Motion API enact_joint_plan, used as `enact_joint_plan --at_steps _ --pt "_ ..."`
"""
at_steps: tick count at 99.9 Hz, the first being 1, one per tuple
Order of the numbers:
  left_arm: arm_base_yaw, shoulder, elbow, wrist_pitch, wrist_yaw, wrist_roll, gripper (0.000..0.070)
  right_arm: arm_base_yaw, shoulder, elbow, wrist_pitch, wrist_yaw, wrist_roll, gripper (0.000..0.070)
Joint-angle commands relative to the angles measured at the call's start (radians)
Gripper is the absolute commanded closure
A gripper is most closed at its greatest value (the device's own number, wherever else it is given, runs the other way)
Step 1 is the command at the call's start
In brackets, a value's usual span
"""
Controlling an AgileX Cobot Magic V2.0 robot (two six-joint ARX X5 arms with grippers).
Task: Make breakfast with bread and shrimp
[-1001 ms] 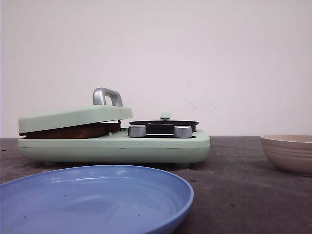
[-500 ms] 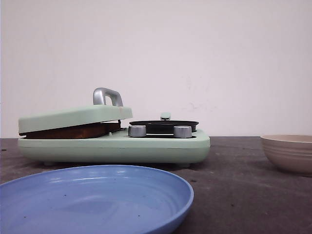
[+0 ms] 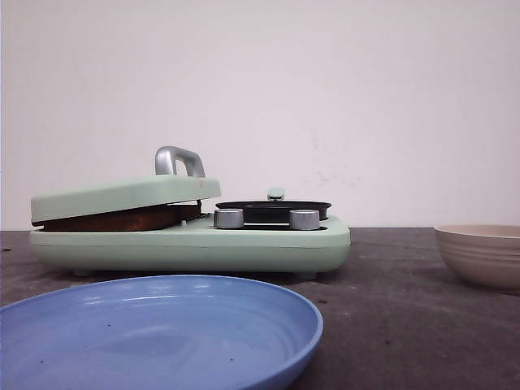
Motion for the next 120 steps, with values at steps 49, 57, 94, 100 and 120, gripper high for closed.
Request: enact_joint_plan --at_steps 49,57,94,100,120 --pt "0.255 -0.091 -0.539 0.603 0.139 0.153 0.0700 0.000 0.001 -0.004 0.013 0.000 -0.010 0.0690" --pt "0.275 -0.117 -0.606 0.612 0.121 0.138 0.0700 0.000 0.001 -0.004 0.013 0.000 -0.011 0.0690" --pt "0.346 -0.265 -0.752 0.636 0.115 0.120 0.0700 0.000 0.001 -0.004 0.012 0.000 -0.010 0.0690" --pt "0.356 -0.297 -0.770 0.637 0.117 0.107 0.0700 0.000 0.001 -0.004 0.013 0.000 -0.010 0.0690" --pt "0.364 -0.351 -0.826 0.637 0.127 0.074 0.0700 0.000 0.001 -0.004 0.013 0.000 -0.010 0.0690"
